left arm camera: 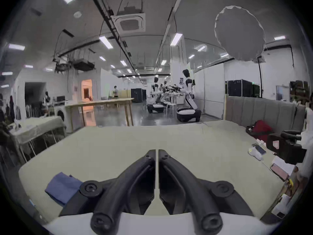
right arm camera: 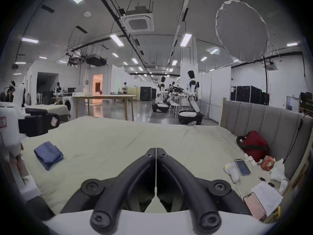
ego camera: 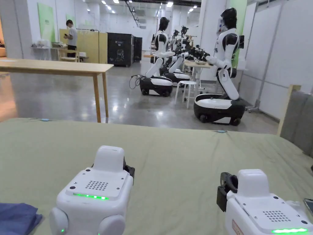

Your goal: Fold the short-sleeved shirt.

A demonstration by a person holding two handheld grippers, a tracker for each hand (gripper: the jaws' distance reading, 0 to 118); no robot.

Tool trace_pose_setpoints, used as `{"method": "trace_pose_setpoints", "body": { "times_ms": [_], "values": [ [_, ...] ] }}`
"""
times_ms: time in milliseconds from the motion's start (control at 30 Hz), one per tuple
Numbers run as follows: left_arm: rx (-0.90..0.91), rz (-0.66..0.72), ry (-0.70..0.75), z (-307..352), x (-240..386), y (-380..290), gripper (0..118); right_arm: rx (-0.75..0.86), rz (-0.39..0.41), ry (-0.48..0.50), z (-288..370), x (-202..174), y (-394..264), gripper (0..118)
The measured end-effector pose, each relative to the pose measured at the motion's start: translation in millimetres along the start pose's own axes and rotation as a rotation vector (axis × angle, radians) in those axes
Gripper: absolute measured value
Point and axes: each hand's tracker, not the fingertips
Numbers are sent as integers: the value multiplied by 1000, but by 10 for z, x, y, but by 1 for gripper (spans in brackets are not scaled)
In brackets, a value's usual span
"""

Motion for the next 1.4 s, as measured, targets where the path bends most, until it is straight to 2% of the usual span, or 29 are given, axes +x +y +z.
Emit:
{"method": "trace_pose_setpoints", "body": {
  "times_ms": [267,300,333,367,400,433,467,500,567,667,867,1000,1067,1233,1267,1400],
  "values": [
    [13,11,4,19,-75,37,0,13,13,-8,15,23,72,2],
    [15,10,3,25,-89,43,1,10,10,-7,13,33,81,2],
    [19,9,6,27,-92,47,4,11,5,-10,6,28,93,8],
    [19,3,17,26,-98,51,13,18,0,-24,7,31,99,23],
    [21,5,23,26,-109,56,32,25,0,-30,0,45,111,49],
    [22,12,35,22,-117,62,81,23,0,-32,-22,58,130,90],
    [11,15,55,-3,-127,68,111,12,1,-45,-56,65,138,109],
    [-1,16,59,-19,-140,55,118,16,-3,-55,-65,74,140,117],
    [16,16,60,2,-157,54,118,43,-21,-51,-36,101,149,118],
    [-20,12,77,-10,-156,84,118,23,-6,-80,-57,84,174,118],
    [-33,15,-8,15,-127,169,118,32,8,-71,-14,68,198,118],
    [-80,-132,199,43,77,216,118,31,23,-74,10,31,243,118],
    [-17,-176,168,87,83,169,118,26,21,-70,16,30,260,118],
    [-84,44,-1,135,-91,239,118,17,5,-55,25,31,261,118],
    [-80,55,-17,141,-115,252,118,15,4,-54,31,32,264,118],
    [-88,20,85,153,-131,331,118,7,-3,-39,56,39,276,118]
  ]
}}
